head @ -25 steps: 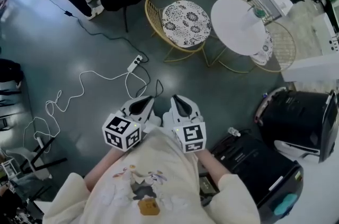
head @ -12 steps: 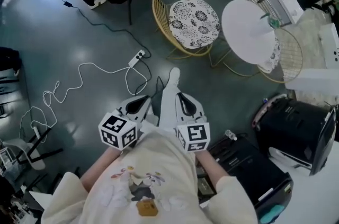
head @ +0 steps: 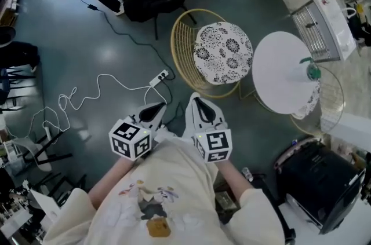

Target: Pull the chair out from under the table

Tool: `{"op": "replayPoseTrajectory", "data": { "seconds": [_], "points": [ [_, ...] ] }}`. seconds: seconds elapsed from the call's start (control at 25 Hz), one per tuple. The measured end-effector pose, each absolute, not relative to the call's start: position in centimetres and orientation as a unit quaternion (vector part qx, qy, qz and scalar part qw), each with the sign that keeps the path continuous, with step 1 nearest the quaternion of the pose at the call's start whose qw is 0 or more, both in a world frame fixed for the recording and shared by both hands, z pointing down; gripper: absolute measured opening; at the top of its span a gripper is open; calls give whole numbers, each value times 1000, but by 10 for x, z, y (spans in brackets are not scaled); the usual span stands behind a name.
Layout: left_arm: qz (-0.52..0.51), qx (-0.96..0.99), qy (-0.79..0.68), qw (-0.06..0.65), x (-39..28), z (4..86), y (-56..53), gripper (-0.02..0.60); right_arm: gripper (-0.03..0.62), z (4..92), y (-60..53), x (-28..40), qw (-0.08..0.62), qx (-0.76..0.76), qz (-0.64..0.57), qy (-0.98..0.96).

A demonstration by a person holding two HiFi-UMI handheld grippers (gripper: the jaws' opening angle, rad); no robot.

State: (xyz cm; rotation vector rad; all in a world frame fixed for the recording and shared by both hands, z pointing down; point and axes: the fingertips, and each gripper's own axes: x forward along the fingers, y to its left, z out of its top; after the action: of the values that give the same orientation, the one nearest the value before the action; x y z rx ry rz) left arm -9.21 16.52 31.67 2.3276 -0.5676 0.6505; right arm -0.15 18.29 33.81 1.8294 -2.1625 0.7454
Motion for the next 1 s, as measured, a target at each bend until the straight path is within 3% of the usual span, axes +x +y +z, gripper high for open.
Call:
{"op": "replayPoseTrajectory", "data": {
  "seconds": [0.32, 0.72, 1.0],
  "points": [
    [259, 861, -252, 358, -51, 340, 114, 9, 14, 351, 115, 28, 119, 570, 262, -770],
    [247, 810, -274, 455, -45, 390, 48, 14, 14, 383, 68, 39, 134, 550, 289, -772],
    [252, 791, -278, 484, -38, 440, 18, 66, 14, 412, 51, 37, 144, 552, 301, -765]
  ]
}}
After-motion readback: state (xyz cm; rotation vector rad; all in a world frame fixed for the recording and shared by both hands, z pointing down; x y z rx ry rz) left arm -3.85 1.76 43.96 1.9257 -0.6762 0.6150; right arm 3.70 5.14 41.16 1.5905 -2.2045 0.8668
